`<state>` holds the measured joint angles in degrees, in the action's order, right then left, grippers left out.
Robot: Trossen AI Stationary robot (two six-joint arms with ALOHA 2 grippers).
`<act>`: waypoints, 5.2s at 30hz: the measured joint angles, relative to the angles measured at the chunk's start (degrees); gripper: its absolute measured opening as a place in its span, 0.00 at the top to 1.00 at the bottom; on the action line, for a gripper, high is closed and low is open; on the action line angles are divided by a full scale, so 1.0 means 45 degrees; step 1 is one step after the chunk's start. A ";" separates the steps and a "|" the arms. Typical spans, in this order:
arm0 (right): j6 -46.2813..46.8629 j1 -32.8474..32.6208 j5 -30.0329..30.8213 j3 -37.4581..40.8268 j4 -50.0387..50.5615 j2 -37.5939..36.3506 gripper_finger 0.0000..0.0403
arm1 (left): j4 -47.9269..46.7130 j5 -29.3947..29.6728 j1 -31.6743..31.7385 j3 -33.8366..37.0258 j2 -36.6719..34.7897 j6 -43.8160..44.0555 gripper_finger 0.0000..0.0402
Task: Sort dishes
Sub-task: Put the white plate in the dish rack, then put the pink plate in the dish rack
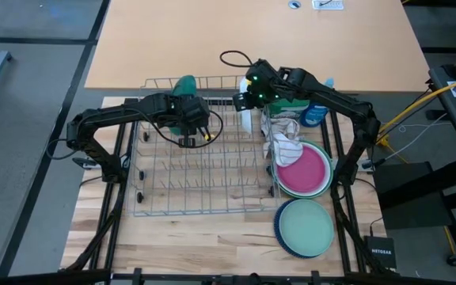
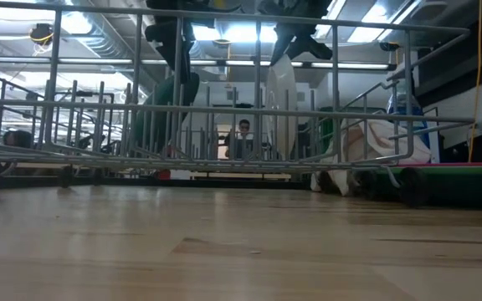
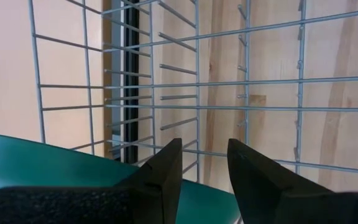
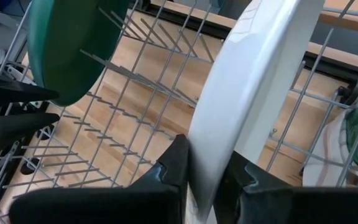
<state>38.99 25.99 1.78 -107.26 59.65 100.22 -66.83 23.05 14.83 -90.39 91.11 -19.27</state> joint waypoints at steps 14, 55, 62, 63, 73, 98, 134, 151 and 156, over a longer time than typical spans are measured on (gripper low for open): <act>-0.0721 0.0040 0.0321 0.0058 0.0455 0.0047 0.77 | -0.0001 -0.0013 0.0000 0.0000 0.0000 0.0000 0.71; -0.5853 -0.0023 0.3144 0.0015 0.4865 -0.0102 0.53 | -0.0008 -0.0029 -0.0922 0.0005 0.0000 0.1455 0.71; -0.6167 -0.0033 0.2585 0.0015 0.5339 -0.0646 0.53 | -0.0142 -0.0057 -0.1804 0.0005 0.0000 0.2204 0.71; -0.6158 -0.0036 0.2326 0.0015 0.5443 -0.0819 0.53 | -0.0244 -0.0153 -0.1944 0.0005 0.0000 0.2389 0.71; -0.6035 -0.2715 0.1122 0.0015 0.6708 -0.2223 0.53 | -0.1335 -0.1501 -0.3440 0.0005 0.0000 0.5014 0.71; -0.0760 -1.0085 0.2794 0.8567 0.6767 -0.4617 0.53 | 0.1681 -0.1501 -0.5105 0.0010 0.0000 0.4182 0.71; -0.1144 -1.0616 -0.0300 1.3663 0.2186 -0.5916 0.70 | 0.2347 -0.1418 -0.5100 0.0010 0.0000 0.3847 0.71; -0.1060 -1.0616 -0.0499 1.4753 -0.0154 -0.5906 0.70 | 0.2339 -0.1423 -0.5098 0.0010 0.0000 0.3847 0.71; -0.1057 -1.0607 0.0285 1.5110 -0.0412 -0.5911 0.70 | 0.2337 -0.1418 -0.5100 0.0010 0.0000 0.3847 0.71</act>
<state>34.23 -21.74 3.06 -39.27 57.80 73.63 -56.31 16.67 -8.12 -90.35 91.11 -1.96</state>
